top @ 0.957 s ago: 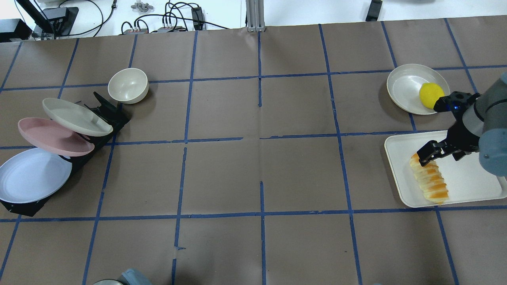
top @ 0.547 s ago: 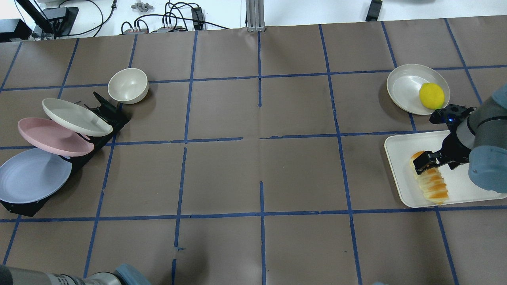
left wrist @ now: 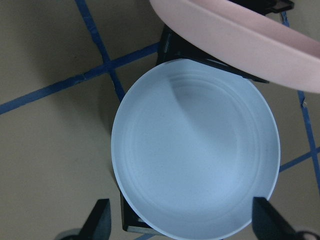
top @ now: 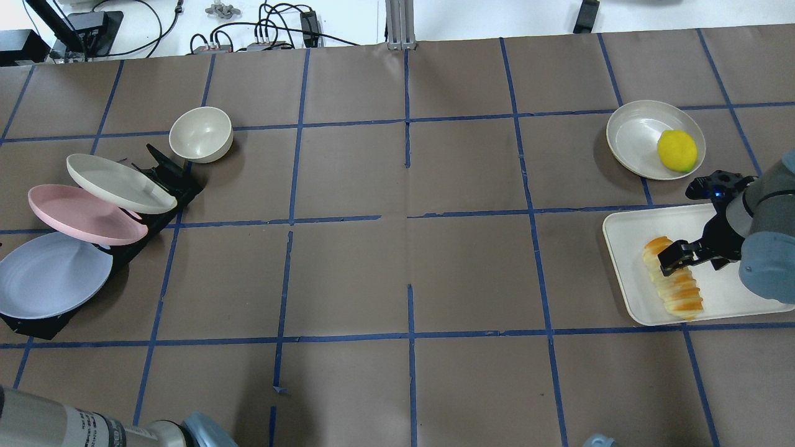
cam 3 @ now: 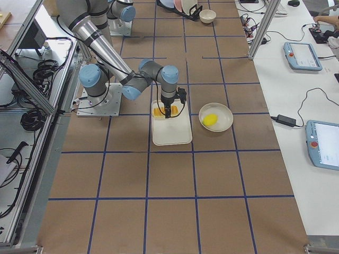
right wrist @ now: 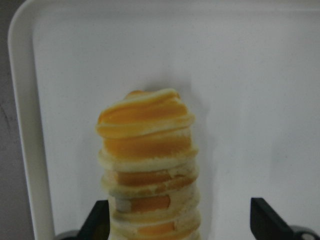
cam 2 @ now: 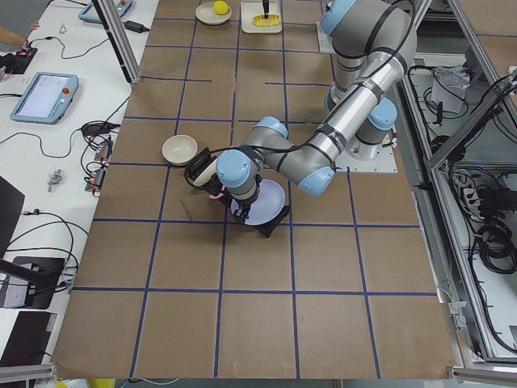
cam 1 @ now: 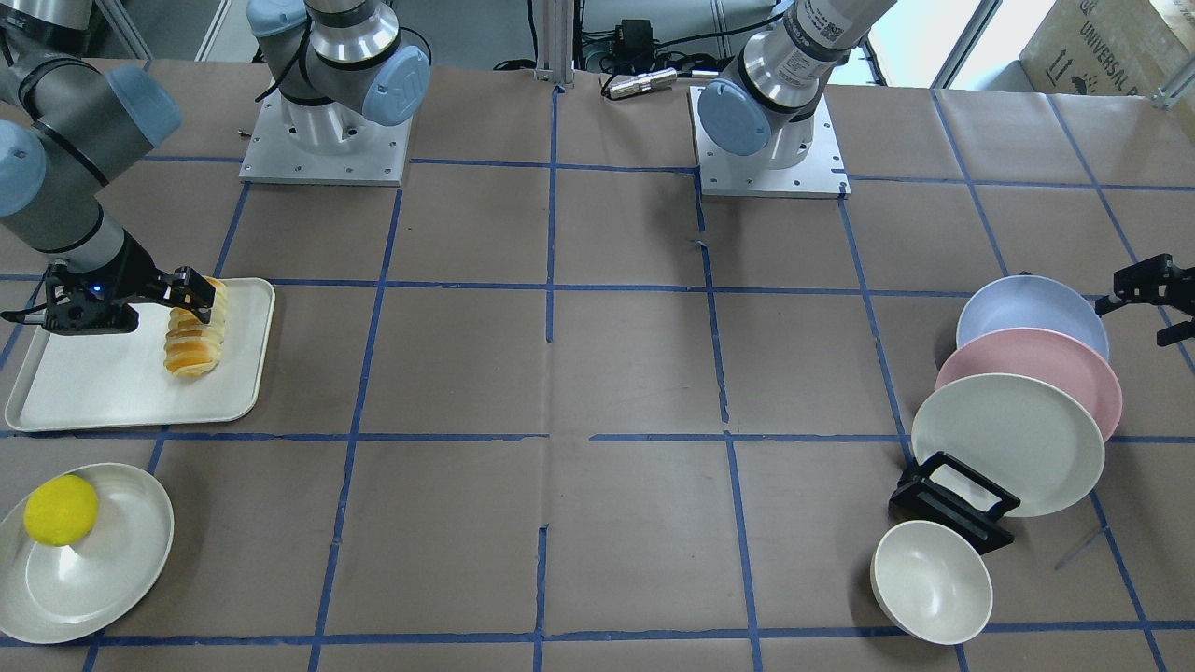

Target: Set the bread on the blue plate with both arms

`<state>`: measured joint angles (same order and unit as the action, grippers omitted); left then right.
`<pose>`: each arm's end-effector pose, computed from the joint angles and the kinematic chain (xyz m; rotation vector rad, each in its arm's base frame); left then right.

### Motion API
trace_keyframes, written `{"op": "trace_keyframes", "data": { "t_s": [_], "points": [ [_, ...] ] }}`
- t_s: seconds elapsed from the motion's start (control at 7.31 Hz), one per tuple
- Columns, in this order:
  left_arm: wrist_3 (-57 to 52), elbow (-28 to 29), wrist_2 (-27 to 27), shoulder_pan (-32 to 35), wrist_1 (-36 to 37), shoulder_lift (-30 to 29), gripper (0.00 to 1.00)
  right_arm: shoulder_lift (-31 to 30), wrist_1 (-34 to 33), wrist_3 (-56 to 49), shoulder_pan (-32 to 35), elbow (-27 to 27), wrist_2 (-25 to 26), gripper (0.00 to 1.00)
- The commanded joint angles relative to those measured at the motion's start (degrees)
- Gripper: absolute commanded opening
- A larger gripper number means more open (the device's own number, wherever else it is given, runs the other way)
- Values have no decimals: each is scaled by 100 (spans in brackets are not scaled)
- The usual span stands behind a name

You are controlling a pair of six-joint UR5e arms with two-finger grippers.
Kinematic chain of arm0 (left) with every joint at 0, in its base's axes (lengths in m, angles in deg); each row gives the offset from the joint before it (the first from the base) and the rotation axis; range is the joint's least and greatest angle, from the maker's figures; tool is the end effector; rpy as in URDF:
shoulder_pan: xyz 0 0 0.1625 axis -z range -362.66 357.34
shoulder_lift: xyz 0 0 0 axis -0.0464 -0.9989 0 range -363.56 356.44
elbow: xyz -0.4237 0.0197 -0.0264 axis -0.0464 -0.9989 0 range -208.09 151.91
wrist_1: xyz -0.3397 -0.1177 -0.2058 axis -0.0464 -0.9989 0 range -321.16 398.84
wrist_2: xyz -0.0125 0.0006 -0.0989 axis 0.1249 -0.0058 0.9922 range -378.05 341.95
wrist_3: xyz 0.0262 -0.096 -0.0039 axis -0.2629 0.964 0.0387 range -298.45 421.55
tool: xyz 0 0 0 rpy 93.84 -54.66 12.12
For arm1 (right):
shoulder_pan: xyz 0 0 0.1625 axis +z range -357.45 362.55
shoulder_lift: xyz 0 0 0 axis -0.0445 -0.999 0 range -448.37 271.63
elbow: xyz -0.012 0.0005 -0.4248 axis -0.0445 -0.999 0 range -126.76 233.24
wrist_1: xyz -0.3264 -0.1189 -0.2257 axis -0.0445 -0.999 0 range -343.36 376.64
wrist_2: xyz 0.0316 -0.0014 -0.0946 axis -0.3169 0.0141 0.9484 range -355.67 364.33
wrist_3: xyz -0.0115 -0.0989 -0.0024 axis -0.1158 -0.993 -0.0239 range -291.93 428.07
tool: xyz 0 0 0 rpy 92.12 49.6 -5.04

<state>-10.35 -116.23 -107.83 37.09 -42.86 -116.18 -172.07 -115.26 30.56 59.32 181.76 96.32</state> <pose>0.3805 -0.4903 0.2970 -0.5527 -2.8935 -0.1506 -0.1213 -0.4221 0.2039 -0.1184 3.1367 0.0969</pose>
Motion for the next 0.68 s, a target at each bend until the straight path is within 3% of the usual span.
{"op": "trace_keyframes", "data": {
  "t_s": [0.0, 0.41, 0.55],
  "points": [
    [-7, 15, 4, -3, 565, -505, 100, 20, -20, 7, -8, 215, -23, 98],
    [10, -98, 4, -3, 585, -709, 100, 151, -196, 15, -8, 349, -23, 95],
    [28, -169, 13, -3, 585, -718, 100, 160, -188, 59, -8, 367, -32, 82]
  ]
}}
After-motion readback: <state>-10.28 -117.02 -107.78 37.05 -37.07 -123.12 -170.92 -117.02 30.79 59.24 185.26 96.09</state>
